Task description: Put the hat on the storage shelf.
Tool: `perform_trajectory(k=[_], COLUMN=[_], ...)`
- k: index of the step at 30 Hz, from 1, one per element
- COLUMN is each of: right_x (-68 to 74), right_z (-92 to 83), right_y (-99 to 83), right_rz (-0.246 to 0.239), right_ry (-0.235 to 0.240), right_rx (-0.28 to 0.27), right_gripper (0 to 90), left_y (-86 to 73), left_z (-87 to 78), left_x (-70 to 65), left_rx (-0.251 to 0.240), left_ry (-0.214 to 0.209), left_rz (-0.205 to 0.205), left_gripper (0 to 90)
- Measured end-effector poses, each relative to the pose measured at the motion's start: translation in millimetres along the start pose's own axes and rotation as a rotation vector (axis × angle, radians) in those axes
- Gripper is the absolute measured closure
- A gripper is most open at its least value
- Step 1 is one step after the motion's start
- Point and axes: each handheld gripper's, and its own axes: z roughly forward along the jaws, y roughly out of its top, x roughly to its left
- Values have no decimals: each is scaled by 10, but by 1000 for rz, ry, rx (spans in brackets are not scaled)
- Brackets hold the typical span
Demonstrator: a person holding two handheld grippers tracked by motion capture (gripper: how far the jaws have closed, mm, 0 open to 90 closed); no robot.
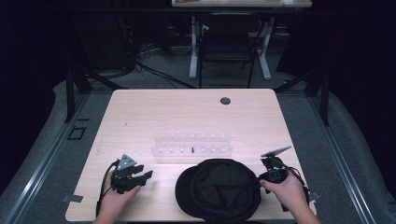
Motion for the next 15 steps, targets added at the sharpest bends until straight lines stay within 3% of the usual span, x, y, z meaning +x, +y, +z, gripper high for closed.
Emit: perform_trajectory(k=[9,13,15], right_x=[13,-1,-2], right_z=[47,32,45], right_y=[61,60,50], right_rz=[-15,-13,27], right_ry=[-25,-4,31], right_rx=[47,62,34], right_gripper=[812,871,877], left_y=[0,0,0], left_z=[4,3,7], left_x=[1,2,2], left_rx=[0,0,0], left_ry=[-1,0,0], left_rz=[0,-1,0], left_gripper=[517,518,518])
